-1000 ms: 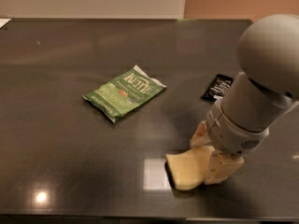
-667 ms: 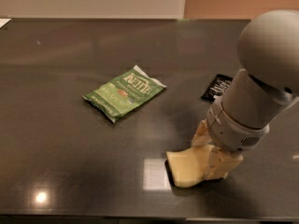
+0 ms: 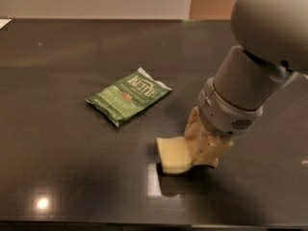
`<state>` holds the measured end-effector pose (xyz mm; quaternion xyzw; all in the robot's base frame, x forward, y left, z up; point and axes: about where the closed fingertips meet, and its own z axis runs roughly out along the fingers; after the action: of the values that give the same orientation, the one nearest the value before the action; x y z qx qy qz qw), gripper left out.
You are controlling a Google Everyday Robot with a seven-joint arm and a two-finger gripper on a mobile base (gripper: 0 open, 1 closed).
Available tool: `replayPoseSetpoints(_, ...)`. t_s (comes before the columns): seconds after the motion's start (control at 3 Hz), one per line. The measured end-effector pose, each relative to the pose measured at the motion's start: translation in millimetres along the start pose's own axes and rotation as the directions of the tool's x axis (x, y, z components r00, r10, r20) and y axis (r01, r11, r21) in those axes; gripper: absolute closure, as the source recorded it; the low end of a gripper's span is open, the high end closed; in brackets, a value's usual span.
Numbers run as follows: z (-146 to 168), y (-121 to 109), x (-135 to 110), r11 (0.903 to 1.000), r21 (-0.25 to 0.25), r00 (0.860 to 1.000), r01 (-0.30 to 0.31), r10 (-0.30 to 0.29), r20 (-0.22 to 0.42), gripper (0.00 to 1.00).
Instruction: Move sponge near green jalapeno chip bag
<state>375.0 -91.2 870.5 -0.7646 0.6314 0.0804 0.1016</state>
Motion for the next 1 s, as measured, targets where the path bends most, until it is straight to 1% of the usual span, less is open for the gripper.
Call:
replayPoseSetpoints(0.33,-7.6,-28.3,-18.9,0.9991,0.038,1.0,-0.021,0.02,0.016,1.0)
replayPoseSetpoints(0.67,-9.1,-59.1,-32.9,0.9966,0.074,0.999,-0.036,0.035,0.023,1.0)
replayPoseSetpoints(1.0,-5.6,-89.3,-38.0,0.992,0.11,0.998,-0.062,0.06,0.02,0.82)
